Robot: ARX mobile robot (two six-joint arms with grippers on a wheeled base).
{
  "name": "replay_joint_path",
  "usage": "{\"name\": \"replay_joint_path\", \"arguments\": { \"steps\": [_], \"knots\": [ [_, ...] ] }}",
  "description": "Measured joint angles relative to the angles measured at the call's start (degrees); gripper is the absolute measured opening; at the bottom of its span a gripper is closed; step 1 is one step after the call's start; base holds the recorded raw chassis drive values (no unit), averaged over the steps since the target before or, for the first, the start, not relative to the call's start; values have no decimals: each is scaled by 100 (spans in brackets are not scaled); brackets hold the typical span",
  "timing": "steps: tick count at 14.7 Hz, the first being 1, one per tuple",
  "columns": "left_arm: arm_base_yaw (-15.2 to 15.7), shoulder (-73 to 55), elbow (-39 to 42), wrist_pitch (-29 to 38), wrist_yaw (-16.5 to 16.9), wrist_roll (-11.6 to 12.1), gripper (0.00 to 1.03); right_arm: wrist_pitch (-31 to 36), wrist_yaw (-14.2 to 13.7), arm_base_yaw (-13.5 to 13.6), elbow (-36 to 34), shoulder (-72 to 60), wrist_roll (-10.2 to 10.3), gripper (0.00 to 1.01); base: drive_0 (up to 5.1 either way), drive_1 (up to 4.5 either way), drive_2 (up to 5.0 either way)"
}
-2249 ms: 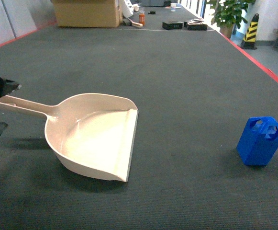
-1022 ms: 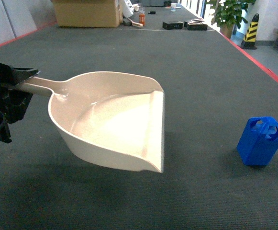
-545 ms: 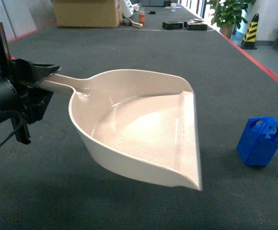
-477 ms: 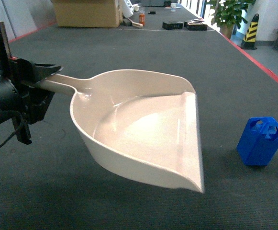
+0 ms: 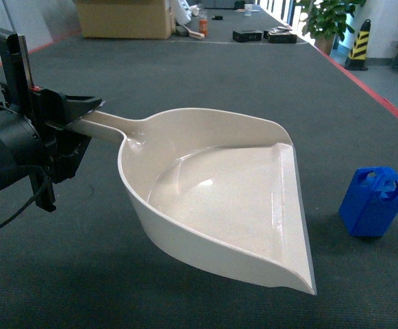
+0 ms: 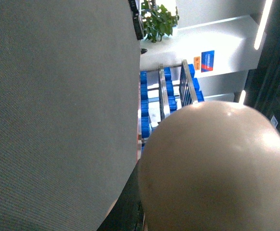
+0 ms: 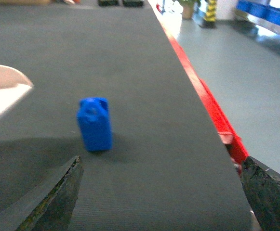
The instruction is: Place part in tray to right shelf
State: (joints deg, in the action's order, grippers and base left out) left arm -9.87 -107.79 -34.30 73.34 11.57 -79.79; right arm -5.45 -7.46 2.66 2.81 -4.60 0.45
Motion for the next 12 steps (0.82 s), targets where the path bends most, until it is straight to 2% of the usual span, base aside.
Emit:
{"name": "replay_joint_path", "arguments": {
  "steps": [1, 2, 3, 4, 5, 8, 11, 12],
  "knots": [
    [-4, 0, 2, -2, 0, 22, 16, 463, -553, -52, 221, -1071, -7, 98, 0, 0, 0],
    [-11, 0, 2, 26, 13, 28, 16, 1228, -673, -258, 542, -2173, 4, 98, 0, 0, 0],
    [-17, 0, 0, -4, 24, 37, 16, 1906, -678, -269, 861, -3073, -22, 98, 0, 0, 0],
    [-17, 0, 0, 2, 9, 44, 16, 2474, -553, -264, 1320, -4157, -28, 98, 0, 0, 0],
    [-15, 0, 0, 20, 9, 37, 16, 2706, -328, -262, 1805, -5149, 2, 98, 0, 0, 0],
    [-7, 0, 2, 9, 4, 42, 16, 2339, -120, 81, 3130, -7305, 122, 98, 0, 0, 0],
    [-7, 0, 2, 2, 2, 42, 16, 1821, -409, 507, 4380, -8695, 125, 98, 0, 0, 0],
    [-7, 0, 0, 2, 0, 42, 16, 1655, -428, 566, 4612, -8988, 151, 98, 0, 0, 0]
  ]
}}
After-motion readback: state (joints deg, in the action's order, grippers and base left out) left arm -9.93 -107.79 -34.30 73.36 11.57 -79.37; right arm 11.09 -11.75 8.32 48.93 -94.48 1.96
